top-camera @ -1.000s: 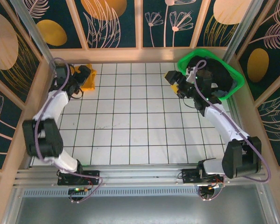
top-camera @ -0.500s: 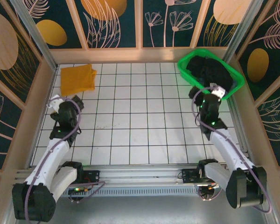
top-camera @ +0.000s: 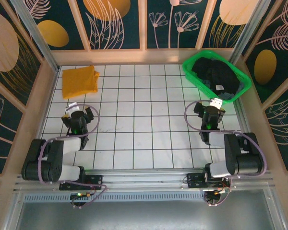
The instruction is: Fold and stack the t-shirts
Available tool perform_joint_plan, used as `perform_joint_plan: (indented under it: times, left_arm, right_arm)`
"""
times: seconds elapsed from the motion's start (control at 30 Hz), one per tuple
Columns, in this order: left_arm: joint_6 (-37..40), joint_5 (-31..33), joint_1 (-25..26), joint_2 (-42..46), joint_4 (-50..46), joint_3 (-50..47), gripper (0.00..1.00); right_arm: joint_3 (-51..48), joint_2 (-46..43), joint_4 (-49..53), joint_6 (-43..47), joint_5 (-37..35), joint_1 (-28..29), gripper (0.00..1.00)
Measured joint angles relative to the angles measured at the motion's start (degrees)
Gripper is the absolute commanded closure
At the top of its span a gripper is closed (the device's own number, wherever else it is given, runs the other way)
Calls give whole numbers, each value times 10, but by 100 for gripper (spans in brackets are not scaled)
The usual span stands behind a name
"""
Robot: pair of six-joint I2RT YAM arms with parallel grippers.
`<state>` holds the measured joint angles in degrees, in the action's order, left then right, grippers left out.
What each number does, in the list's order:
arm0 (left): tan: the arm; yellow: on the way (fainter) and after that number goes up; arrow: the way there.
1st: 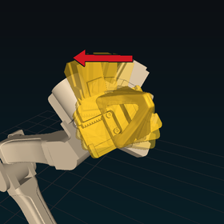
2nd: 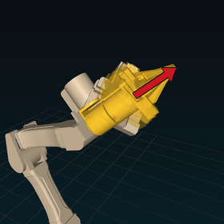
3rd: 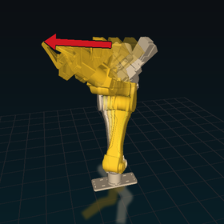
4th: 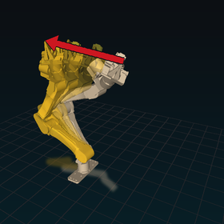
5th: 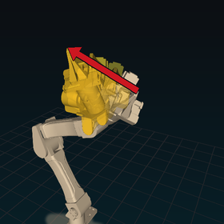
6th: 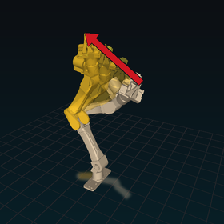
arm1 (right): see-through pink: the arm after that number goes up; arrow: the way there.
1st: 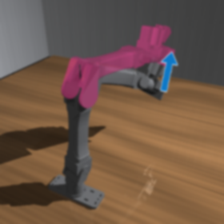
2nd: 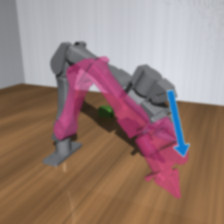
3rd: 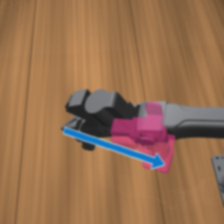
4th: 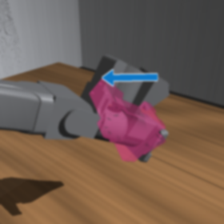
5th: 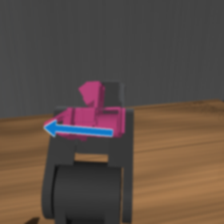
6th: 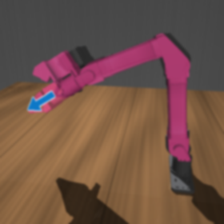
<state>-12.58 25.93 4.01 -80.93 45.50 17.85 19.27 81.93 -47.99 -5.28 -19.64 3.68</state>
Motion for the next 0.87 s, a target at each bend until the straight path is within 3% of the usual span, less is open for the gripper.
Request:
perform_joint_plan:
  times: [0.17,0.3,0.87]
  left_arm:
    - [26,-27,-18,-40,93,12,1]
    - [41,-57,-20,-55,253,-73,1]
    - [51,-75,-20,-61,278,-63,1]
  right_arm:
    - [-33,33,-103,12,63,-36,1]
    - [-77,54,-184,16,93,-47,1]
    - [-76,58,-226,25,123,-44,1]
